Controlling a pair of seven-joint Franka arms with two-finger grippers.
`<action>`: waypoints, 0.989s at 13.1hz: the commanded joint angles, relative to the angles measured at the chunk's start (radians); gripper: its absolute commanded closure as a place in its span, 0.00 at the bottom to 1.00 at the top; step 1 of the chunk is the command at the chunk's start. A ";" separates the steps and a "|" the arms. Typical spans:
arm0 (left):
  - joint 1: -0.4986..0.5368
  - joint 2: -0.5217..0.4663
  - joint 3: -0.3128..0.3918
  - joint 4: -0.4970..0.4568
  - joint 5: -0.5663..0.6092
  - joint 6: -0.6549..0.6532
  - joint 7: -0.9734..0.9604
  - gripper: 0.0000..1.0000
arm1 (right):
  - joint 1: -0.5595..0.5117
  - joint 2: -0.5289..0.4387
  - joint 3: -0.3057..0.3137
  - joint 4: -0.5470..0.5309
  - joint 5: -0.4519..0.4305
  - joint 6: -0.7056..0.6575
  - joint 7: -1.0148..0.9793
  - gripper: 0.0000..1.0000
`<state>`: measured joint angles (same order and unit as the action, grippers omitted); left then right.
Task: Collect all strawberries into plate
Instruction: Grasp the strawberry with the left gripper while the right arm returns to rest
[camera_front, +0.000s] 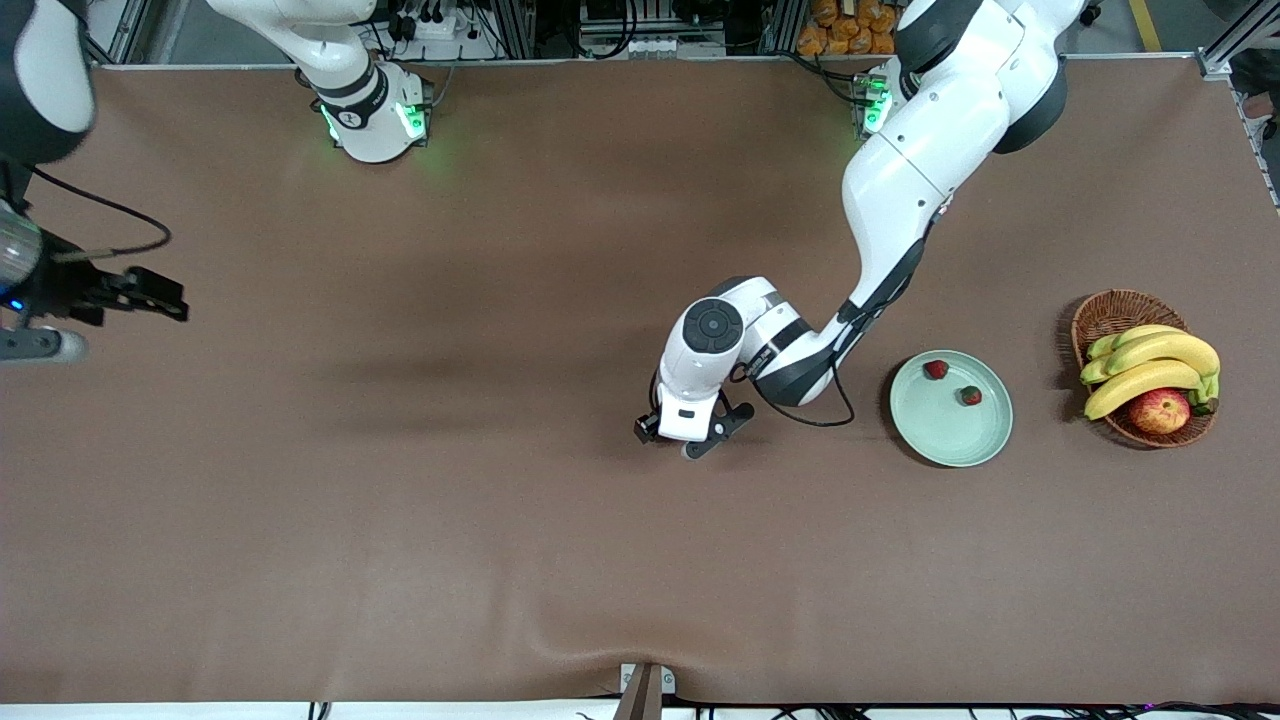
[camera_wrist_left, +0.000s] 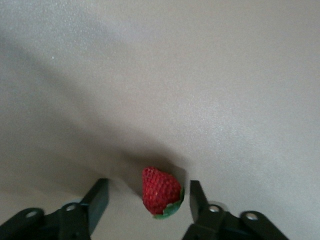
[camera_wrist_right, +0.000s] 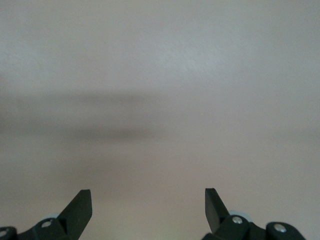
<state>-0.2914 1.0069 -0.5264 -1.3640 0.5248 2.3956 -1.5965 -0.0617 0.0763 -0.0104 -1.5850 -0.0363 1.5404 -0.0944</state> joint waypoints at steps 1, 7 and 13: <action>-0.026 0.016 0.019 0.025 -0.032 0.010 -0.010 0.64 | -0.007 -0.029 -0.034 0.048 0.027 -0.109 -0.008 0.00; 0.014 -0.045 0.010 0.017 -0.032 -0.010 0.001 1.00 | 0.000 -0.049 -0.074 0.114 0.068 -0.212 0.069 0.00; 0.283 -0.128 -0.277 -0.004 -0.048 -0.313 0.125 1.00 | -0.004 -0.061 -0.072 0.103 0.098 -0.149 0.069 0.00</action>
<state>-0.1420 0.9029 -0.6763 -1.3298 0.5035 2.1584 -1.5299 -0.0626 0.0287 -0.0809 -1.4732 0.0468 1.3506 -0.0210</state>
